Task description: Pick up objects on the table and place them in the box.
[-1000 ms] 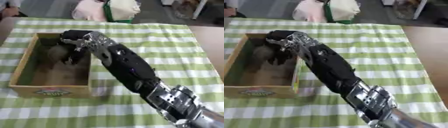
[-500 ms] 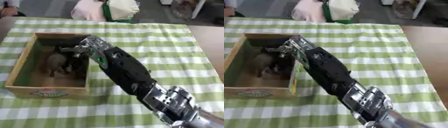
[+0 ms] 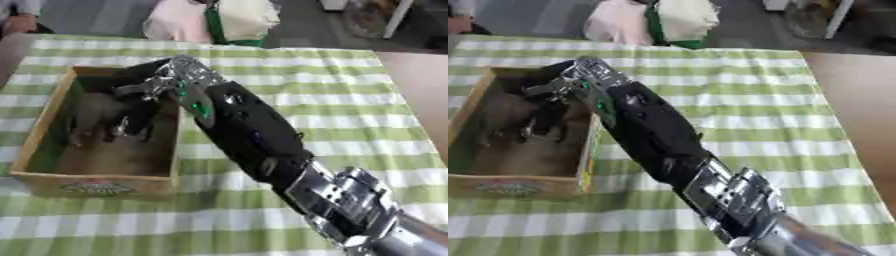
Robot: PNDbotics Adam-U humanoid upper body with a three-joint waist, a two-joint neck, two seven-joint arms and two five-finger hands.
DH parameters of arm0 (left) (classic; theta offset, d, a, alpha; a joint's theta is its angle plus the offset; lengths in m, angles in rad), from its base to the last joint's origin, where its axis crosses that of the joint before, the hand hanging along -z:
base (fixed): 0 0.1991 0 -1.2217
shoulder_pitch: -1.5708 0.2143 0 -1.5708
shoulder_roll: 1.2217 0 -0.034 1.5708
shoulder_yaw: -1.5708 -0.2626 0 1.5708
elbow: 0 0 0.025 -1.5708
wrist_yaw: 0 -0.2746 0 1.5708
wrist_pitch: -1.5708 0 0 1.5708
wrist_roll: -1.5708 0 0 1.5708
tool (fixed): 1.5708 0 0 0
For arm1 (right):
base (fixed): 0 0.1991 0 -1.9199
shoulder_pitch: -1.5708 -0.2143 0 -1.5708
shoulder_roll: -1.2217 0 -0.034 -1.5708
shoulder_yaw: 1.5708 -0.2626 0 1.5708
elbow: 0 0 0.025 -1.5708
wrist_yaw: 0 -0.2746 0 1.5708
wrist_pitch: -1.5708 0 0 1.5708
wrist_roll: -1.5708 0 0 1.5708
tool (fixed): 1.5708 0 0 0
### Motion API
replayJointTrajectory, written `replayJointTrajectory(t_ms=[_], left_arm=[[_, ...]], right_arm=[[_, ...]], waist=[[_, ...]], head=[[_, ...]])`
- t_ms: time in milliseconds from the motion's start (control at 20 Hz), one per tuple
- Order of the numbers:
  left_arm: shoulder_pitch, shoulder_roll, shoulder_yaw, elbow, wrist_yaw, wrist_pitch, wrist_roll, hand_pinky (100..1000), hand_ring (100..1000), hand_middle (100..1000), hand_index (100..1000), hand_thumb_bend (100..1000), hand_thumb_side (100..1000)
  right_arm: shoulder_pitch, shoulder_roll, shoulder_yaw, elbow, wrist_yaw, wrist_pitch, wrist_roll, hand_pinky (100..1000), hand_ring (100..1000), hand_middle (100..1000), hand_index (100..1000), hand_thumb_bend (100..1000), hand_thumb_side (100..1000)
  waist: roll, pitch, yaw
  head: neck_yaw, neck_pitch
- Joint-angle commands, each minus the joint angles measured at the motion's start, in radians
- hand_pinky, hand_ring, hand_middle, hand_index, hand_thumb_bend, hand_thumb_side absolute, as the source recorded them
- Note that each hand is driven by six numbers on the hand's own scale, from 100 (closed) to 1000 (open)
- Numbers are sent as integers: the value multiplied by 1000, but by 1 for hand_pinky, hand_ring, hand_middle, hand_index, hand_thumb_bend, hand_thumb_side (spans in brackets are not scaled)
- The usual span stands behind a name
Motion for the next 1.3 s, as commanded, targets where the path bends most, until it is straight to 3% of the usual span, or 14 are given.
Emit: replayJointTrajectory(t_ms=[50,250,450,500,550,650,750,950,1300], left_arm=[[-13,10,1,-17,1,0,-4,450,561,667,777,261,748],[-15,9,2,-17,-1,-1,-5,450,561,666,776,259,742],[-19,8,2,-17,-2,-1,-5,449,561,666,775,257,740],[-20,8,3,-17,-2,-1,-4,449,560,666,775,257,740],[-20,8,2,-17,-2,-1,-5,449,560,665,775,256,737],[-21,9,2,-17,-3,-1,-5,449,560,665,775,259,736],[-21,9,1,-17,-3,-1,-5,449,561,664,776,263,736],[-21,9,1,-17,0,-1,-5,450,561,664,776,264,739],[-15,11,0,-17,1,1,-7,451,561,663,776,267,740]], right_arm=[[-35,-23,-4,-40,-14,2,5,959,1000,961,1000,338,673],[-30,-23,10,-27,28,-15,1,970,1000,935,1000,271,505],[-23,-13,26,6,119,-57,-12,987,1000,947,1000,240,402],[-23,-10,27,15,141,-71,-10,988,1000,950,1000,239,400],[-25,-9,29,24,167,-86,-4,1000,1000,1000,1000,302,420],[-33,-6,29,37,243,-110,12,1000,1000,1000,1000,423,464],[-41,-3,19,45,320,-131,10,1000,1000,1000,1000,490,534],[-50,6,-8,54,374,-161,-33,1000,1000,1000,1000,442,521],[-51,-3,2,-59,255,-154,-90,977,1000,968,1000,259,560]], waist=[[5,-26,0],[3,-24,1],[0,-19,5],[-1,-18,6],[-2,-18,7],[-5,-18,9],[-6,-20,11],[-7,-25,11],[-5,-39,3]], head=[[2,-10],[2,-13],[-2,-19],[-2,-20],[-3,-20],[-5,-19],[-6,-18],[-8,-18],[-1,-16]])
